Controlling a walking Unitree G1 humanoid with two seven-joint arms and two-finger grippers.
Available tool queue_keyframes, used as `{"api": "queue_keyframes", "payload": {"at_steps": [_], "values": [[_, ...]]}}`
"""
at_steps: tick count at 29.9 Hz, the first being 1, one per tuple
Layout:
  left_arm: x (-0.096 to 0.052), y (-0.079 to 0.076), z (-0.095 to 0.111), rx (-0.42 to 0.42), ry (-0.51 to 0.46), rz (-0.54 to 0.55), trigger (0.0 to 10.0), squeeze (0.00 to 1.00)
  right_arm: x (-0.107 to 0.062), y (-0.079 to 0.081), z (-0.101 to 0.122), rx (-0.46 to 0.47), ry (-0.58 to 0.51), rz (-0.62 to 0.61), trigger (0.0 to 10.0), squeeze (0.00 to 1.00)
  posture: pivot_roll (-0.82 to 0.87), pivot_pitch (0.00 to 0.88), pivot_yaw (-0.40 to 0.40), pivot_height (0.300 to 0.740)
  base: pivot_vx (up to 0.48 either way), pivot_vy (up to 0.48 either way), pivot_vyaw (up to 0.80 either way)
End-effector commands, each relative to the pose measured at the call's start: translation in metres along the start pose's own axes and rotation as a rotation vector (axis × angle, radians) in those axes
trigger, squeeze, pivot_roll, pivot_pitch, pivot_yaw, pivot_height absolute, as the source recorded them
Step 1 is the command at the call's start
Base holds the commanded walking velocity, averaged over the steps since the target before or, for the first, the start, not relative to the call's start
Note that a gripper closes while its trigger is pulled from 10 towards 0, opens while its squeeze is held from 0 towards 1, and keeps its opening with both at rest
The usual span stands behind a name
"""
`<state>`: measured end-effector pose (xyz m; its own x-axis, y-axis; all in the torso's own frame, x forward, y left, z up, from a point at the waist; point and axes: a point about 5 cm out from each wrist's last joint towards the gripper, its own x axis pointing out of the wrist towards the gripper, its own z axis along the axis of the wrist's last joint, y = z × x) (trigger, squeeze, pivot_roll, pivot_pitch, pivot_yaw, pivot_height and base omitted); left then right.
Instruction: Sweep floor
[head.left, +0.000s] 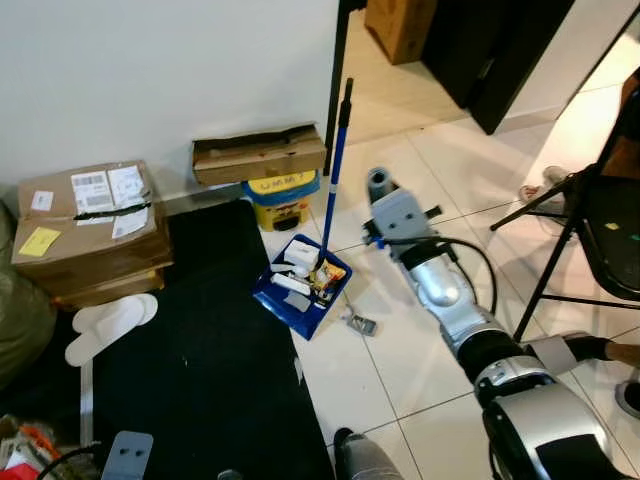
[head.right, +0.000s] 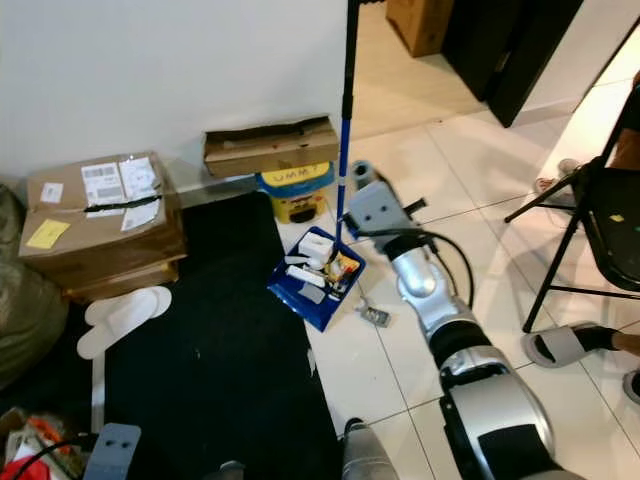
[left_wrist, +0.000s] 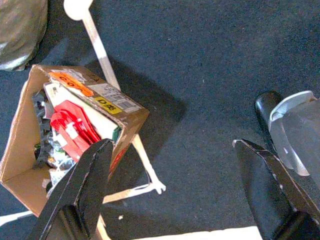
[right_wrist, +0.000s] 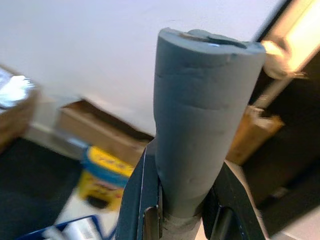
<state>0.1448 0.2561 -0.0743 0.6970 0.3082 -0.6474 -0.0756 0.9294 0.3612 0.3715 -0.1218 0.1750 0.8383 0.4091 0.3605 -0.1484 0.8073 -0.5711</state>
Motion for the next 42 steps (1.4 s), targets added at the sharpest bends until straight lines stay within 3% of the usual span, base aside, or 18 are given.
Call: {"api": "queue_keyframes", "payload": {"at_steps": [1, 7, 16, 23, 25, 26, 28, 30, 42], "values": [[-0.006, 0.005, -0.015, 0.025, 0.043, -0.006, 10.0, 0.0, -0.005, 0.008, 0.0, -0.017, -0.029, 0.049, 10.0, 0.0, -0.03, 0.36, -0.004, 0.74, 0.0, 0.0, 0.0], [-0.008, 0.005, -0.019, 0.027, 0.049, -0.005, 10.0, 0.0, -0.01, 0.027, -0.002, 0.024, -0.015, 0.108, 10.0, 0.0, -0.03, 0.361, -0.004, 0.74, 0.0, 0.0, 0.0], [-0.007, 0.004, -0.018, 0.023, 0.053, -0.005, 10.0, 0.0, -0.01, 0.032, -0.005, 0.094, 0.025, 0.091, 10.0, 0.0, -0.04, 0.341, -0.006, 0.74, 0.0, 0.0, 0.0], [-0.004, 0.001, -0.012, 0.018, 0.052, -0.007, 10.0, 0.0, -0.007, 0.039, -0.004, 0.229, 0.055, 0.065, 10.0, 0.0, -0.04, 0.316, -0.008, 0.74, 0.0, 0.0, 0.0], [-0.004, 0.001, -0.012, 0.018, 0.052, -0.007, 10.0, 0.0, -0.007, 0.039, -0.004, 0.229, 0.055, 0.065, 10.0, 0.0, -0.04, 0.316, -0.008, 0.74, 0.0, 0.0, 0.0], [-0.003, 0.0, -0.011, 0.021, 0.055, -0.009, 10.0, 0.0, -0.006, 0.045, -0.001, 0.308, 0.057, 0.042, 10.0, 0.0, -0.05, 0.303, -0.01, 0.74, 0.0, 0.0, 0.0], [-0.003, 0.0, -0.011, 0.021, 0.055, -0.009, 10.0, 0.0, -0.006, 0.045, -0.001, 0.308, 0.057, 0.042, 10.0, 0.0, -0.05, 0.303, -0.01, 0.74, 0.0, 0.0, 0.0], [-0.003, -0.002, -0.01, 0.023, 0.06, -0.012, 10.0, 0.0, -0.006, 0.05, -0.001, 0.369, 0.074, 0.015, 10.0, 0.0, -0.05, 0.29, -0.017, 0.74, 0.0, 0.0, 0.0], [-0.006, -0.009, -0.017, 0.046, 0.092, -0.036, 10.0, 0.0, -0.009, 0.062, -0.004, 0.476, 0.122, -0.026, 10.0, 0.0, -0.06, 0.255, -0.018, 0.74, 0.0, 0.0, 0.0]]}}
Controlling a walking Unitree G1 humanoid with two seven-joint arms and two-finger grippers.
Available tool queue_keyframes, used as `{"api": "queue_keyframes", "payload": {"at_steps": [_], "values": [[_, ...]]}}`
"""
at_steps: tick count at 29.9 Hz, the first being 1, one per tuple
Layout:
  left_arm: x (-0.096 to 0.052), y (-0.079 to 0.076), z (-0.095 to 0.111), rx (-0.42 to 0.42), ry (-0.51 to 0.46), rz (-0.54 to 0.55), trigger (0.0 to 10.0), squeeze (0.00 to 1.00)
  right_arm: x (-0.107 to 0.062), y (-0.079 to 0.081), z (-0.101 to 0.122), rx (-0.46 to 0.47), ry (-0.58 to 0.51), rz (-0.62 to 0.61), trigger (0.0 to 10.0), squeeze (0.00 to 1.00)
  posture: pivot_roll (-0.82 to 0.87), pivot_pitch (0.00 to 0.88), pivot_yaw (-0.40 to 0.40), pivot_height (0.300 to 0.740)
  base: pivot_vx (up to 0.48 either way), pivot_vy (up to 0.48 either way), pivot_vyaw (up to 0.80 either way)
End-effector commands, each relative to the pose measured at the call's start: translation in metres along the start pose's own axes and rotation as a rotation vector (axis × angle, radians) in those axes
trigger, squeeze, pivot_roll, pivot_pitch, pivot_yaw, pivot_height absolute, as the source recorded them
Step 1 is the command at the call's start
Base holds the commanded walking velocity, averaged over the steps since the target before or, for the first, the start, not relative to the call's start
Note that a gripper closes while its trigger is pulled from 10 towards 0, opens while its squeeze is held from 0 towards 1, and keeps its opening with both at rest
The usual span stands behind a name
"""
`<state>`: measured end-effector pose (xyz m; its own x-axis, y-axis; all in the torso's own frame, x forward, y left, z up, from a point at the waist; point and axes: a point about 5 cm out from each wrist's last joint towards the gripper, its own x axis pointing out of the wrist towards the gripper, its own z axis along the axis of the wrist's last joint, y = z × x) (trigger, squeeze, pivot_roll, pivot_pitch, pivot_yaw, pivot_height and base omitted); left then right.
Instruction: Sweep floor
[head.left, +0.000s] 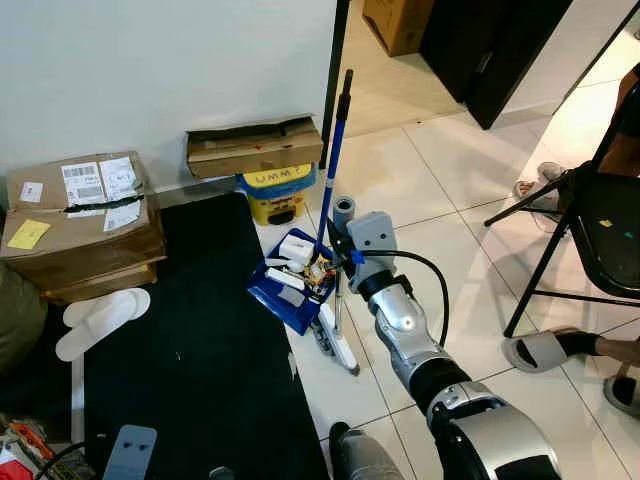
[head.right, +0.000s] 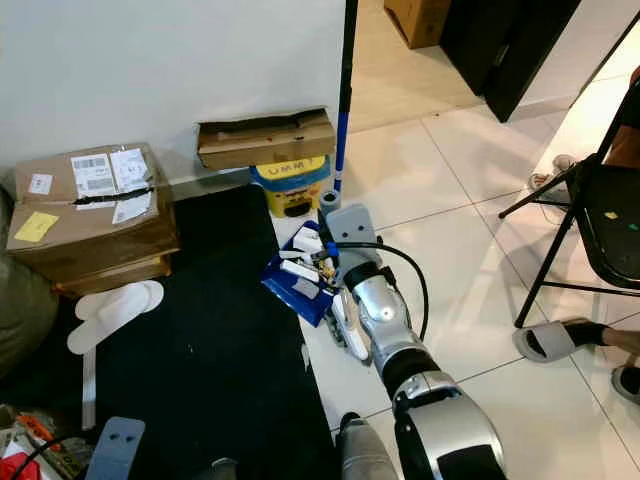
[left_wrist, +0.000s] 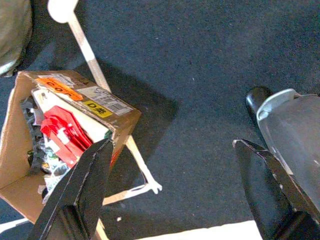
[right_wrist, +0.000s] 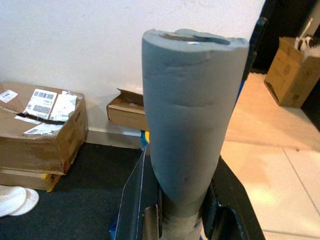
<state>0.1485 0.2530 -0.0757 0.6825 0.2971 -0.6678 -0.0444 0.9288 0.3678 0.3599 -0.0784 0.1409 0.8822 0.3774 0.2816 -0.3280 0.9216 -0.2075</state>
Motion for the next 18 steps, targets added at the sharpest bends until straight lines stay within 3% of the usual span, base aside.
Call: {"api": "queue_keyframes", "payload": {"at_steps": [1, 9, 18], "values": [[-0.0078, -0.0063, -0.0196, 0.018, 0.075, -0.02, 10.0, 0.0, -0.0028, 0.0034, -0.0051, 0.078, 0.026, -0.037, 10.0, 0.0, -0.06, 0.248, -0.02, 0.74, 0.0, 0.0, 0.0], [-0.0078, -0.0091, -0.02, 0.017, 0.086, -0.022, 10.0, 0.0, 0.0042, 0.0039, -0.0019, 0.179, 0.041, -0.07, 10.0, 0.0, -0.06, 0.231, -0.022, 0.74, 0.0, 0.0, 0.0], [-0.0068, -0.0126, -0.0176, 0.017, 0.086, -0.028, 10.0, 0.0, 0.0002, 0.0003, -0.0109, 0.251, 0.104, -0.101, 10.0, 0.0, -0.07, 0.221, -0.029, 0.74, 0.0, 0.0, 0.0]]}}
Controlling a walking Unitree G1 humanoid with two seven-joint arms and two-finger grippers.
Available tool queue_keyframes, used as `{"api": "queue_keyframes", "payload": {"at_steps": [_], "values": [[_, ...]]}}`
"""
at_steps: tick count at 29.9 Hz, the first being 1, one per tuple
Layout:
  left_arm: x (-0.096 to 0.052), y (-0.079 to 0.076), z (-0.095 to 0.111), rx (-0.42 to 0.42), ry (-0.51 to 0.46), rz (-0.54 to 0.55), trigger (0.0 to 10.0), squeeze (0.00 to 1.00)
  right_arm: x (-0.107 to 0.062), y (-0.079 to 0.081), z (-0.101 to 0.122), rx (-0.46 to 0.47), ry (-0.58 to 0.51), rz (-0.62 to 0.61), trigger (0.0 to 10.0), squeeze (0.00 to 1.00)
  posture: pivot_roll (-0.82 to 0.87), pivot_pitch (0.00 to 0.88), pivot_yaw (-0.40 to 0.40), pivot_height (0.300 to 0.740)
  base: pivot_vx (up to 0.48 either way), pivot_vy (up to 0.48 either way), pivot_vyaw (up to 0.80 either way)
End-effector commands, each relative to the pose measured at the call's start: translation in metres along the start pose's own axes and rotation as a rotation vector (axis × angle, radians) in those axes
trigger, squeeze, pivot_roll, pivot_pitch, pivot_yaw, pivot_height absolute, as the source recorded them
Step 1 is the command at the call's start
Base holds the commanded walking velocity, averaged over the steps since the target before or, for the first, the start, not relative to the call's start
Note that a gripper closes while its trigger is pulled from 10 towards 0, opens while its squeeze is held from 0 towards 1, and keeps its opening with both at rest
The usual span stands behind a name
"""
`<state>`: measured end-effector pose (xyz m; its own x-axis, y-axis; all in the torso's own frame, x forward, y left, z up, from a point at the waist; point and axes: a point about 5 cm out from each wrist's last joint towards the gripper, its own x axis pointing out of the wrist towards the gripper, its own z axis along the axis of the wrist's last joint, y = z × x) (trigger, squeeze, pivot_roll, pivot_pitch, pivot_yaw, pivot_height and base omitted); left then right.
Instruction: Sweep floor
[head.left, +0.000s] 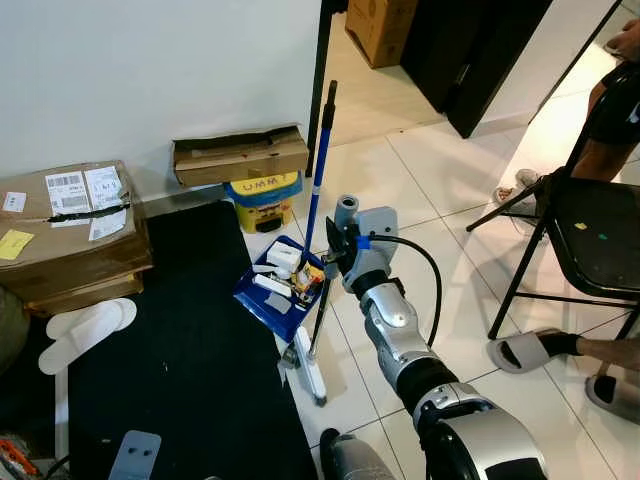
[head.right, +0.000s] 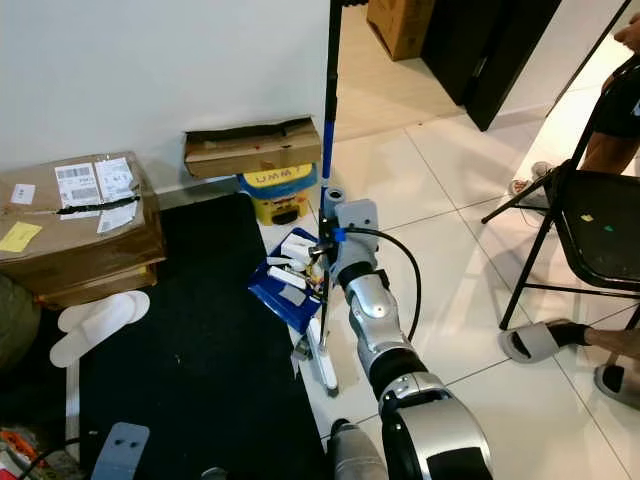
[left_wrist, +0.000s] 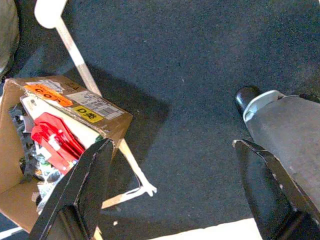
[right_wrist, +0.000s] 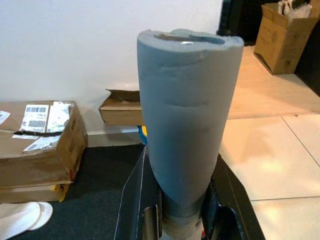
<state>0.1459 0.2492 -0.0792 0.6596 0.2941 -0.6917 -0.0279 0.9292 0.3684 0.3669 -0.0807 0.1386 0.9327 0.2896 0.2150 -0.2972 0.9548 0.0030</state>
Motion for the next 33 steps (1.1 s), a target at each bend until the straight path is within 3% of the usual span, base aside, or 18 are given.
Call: {"api": "queue_keyframes", "payload": {"at_steps": [1, 7, 13, 20, 31, 33], "values": [[-0.006, -0.008, -0.014, 0.005, 0.055, -0.018, 10.0, 0.0, -0.004, 0.002, -0.007, 0.055, 0.026, -0.009, 10.0, 0.0, -0.07, 0.221, -0.029, 0.74, 0.0, 0.0, 0.0], [-0.006, -0.011, -0.013, 0.008, 0.053, -0.025, 10.0, 0.0, -0.003, 0.0, -0.005, 0.13, 0.017, -0.053, 10.0, 0.0, -0.07, 0.217, -0.026, 0.74, 0.0, 0.0, 0.0], [-0.005, -0.012, -0.013, 0.015, 0.06, -0.029, 10.0, 0.0, 0.004, 0.004, -0.001, 0.285, 0.026, -0.096, 10.0, 0.0, -0.07, 0.211, -0.025, 0.74, 0.0, 0.0, 0.0], [-0.005, -0.013, -0.013, 0.018, 0.061, -0.032, 10.0, 0.0, 0.005, 0.005, -0.001, 0.312, 0.032, -0.104, 10.0, 0.0, -0.07, 0.207, -0.024, 0.74, 0.0, 0.0, 0.0], [-0.003, -0.016, -0.008, 0.013, 0.055, -0.035, 10.0, 0.0, 0.014, -0.005, 0.022, 0.227, -0.081, -0.112, 10.0, 0.0, -0.07, 0.193, -0.03, 0.74, 0.0, 0.0, 0.0], [-0.003, -0.018, -0.006, 0.011, 0.055, -0.038, 10.0, 0.0, 0.023, -0.005, 0.031, 0.305, -0.057, -0.037, 10.0, 0.0, -0.07, 0.175, -0.03, 0.74, 0.0, 0.0, 0.0]]}}
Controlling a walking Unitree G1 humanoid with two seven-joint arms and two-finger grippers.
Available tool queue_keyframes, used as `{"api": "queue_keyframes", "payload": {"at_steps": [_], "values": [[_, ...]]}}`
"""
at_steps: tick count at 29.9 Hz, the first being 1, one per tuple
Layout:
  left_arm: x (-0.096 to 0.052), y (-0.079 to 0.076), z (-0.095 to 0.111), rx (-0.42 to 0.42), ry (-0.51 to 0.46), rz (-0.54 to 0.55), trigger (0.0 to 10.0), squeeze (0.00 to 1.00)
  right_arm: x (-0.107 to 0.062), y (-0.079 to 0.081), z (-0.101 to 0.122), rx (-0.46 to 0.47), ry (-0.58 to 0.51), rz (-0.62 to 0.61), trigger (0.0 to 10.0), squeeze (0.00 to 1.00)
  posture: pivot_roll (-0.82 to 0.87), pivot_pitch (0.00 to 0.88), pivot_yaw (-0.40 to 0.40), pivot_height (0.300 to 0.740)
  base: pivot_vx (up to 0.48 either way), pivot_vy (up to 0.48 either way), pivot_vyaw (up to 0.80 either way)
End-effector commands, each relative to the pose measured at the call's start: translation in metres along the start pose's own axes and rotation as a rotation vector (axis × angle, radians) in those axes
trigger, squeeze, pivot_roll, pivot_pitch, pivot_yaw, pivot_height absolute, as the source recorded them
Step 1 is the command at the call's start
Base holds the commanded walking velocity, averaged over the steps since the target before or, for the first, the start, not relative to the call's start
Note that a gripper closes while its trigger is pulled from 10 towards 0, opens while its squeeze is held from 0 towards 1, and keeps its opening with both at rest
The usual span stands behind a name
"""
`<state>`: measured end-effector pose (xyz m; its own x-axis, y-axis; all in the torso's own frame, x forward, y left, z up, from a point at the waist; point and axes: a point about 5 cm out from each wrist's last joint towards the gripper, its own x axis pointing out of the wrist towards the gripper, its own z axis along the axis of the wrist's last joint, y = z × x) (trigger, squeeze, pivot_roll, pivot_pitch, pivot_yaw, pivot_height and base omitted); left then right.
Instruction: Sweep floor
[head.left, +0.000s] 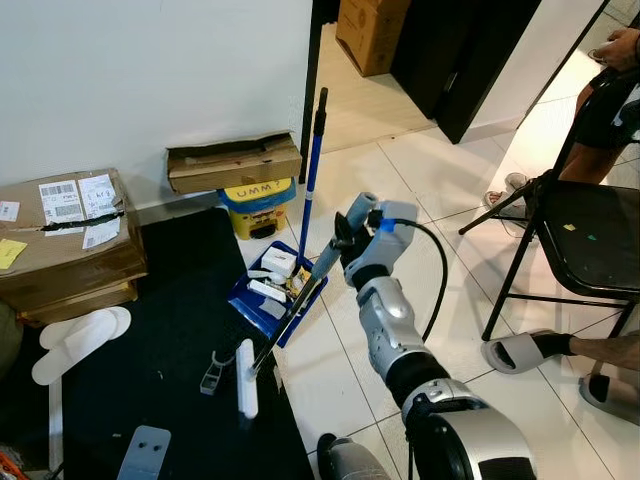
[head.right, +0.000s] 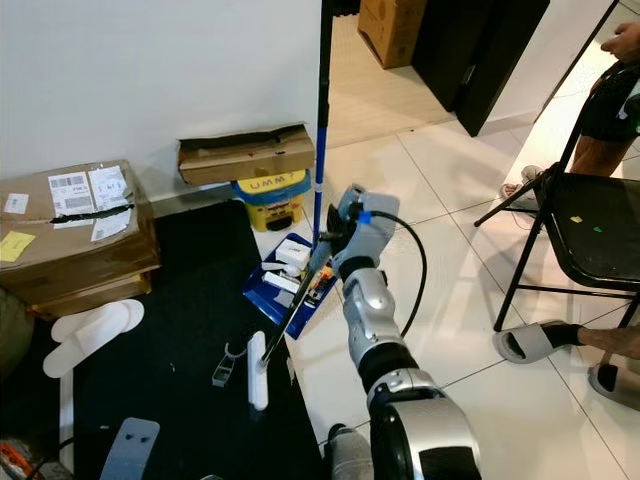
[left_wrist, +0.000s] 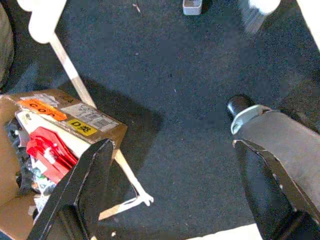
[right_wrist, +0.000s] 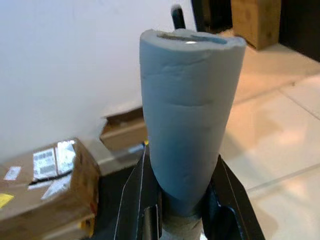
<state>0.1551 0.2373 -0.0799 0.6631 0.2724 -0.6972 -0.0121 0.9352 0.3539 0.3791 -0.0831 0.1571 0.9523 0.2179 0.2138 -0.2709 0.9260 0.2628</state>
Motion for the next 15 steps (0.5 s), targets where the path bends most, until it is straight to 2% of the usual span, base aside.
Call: {"api": "queue_keyframes", "payload": {"at_steps": [1, 3, 4, 5, 6, 7, 9, 10, 11, 12, 14, 15], "values": [[-0.005, -0.008, -0.014, 0.008, 0.059, -0.019, 10.0, 0.0, 0.013, 0.009, 0.017, 0.127, 0.0, 0.117, 10.0, 0.0, -0.07, 0.166, -0.032, 0.74, 0.0, 0.0, 0.0], [-0.005, -0.009, -0.013, 0.008, 0.058, -0.021, 10.0, 0.0, 0.013, 0.01, 0.017, 0.154, 0.009, 0.136, 10.0, 0.0, -0.07, 0.166, -0.032, 0.74, 0.0, 0.0, 0.0], [-0.005, -0.009, -0.013, 0.008, 0.059, -0.022, 10.0, 0.0, 0.013, 0.012, 0.012, 0.203, 0.053, 0.157, 10.0, 0.0, -0.07, 0.159, -0.031, 0.74, 0.0, 0.0, 0.0], [-0.005, -0.009, -0.013, 0.008, 0.059, -0.022, 10.0, 0.0, 0.013, 0.012, 0.012, 0.203, 0.053, 0.157, 10.0, 0.0, -0.07, 0.159, -0.031, 0.74, 0.0, 0.0, 0.0], [-0.004, -0.011, -0.012, 0.01, 0.06, -0.027, 10.0, 0.0, 0.009, 0.021, 0.007, 0.25, 0.077, 0.239, 10.0, 0.0, -0.07, 0.152, -0.029, 0.74, 0.0, 0.0, 0.0], [-0.004, -0.011, -0.012, 0.01, 0.06, -0.027, 10.0, 0.0, 0.009, 0.021, 0.007, 0.25, 0.077, 0.239, 10.0, 0.0, -0.07, 0.152, -0.029, 0.74, 0.0, 0.0, 0.0], [-0.003, -0.014, -0.009, 0.014, 0.061, -0.035, 10.0, 0.0, 0.001, 0.033, 0.002, 0.319, 0.067, 0.38, 10.0, 0.0, -0.07, 0.141, -0.027, 0.74, 0.0, 0.0, 0.0], [-0.003, -0.016, -0.007, 0.016, 0.059, -0.039, 10.0, 0.0, -0.004, 0.04, 0.002, 0.324, 0.044, 0.466, 10.0, 0.0, -0.07, 0.136, -0.026, 0.74, 0.0, 0.0, 0.0], [-0.003, -0.016, -0.007, 0.016, 0.059, -0.039, 10.0, 0.0, -0.004, 0.04, 0.002, 0.324, 0.044, 0.466, 10.0, 0.0, -0.07, 0.136, -0.026, 0.74, 0.0, 0.0, 0.0], [-0.002, -0.016, -0.005, 0.017, 0.057, -0.041, 10.0, 0.0, -0.008, 0.045, 0.0, 0.278, 0.04, 0.514, 10.0, 0.0, -0.07, 0.134, -0.026, 0.74, 0.0, 0.0, 0.8], [-0.002, -0.016, -0.005, 0.017, 0.057, -0.041, 10.0, 0.0, -0.008, 0.045, 0.0, 0.278, 0.04, 0.514, 10.0, 0.0, -0.07, 0.134, -0.026, 0.74, 0.0, 0.0, 0.8], [-0.001, -0.017, -0.003, 0.017, 0.054, -0.042, 10.0, 0.0, -0.011, 0.047, -0.004, 0.205, 0.064, 0.532, 10.0, 0.0, -0.07, 0.123, -0.027, 0.74, 0.0, 0.0, 0.8]]}}
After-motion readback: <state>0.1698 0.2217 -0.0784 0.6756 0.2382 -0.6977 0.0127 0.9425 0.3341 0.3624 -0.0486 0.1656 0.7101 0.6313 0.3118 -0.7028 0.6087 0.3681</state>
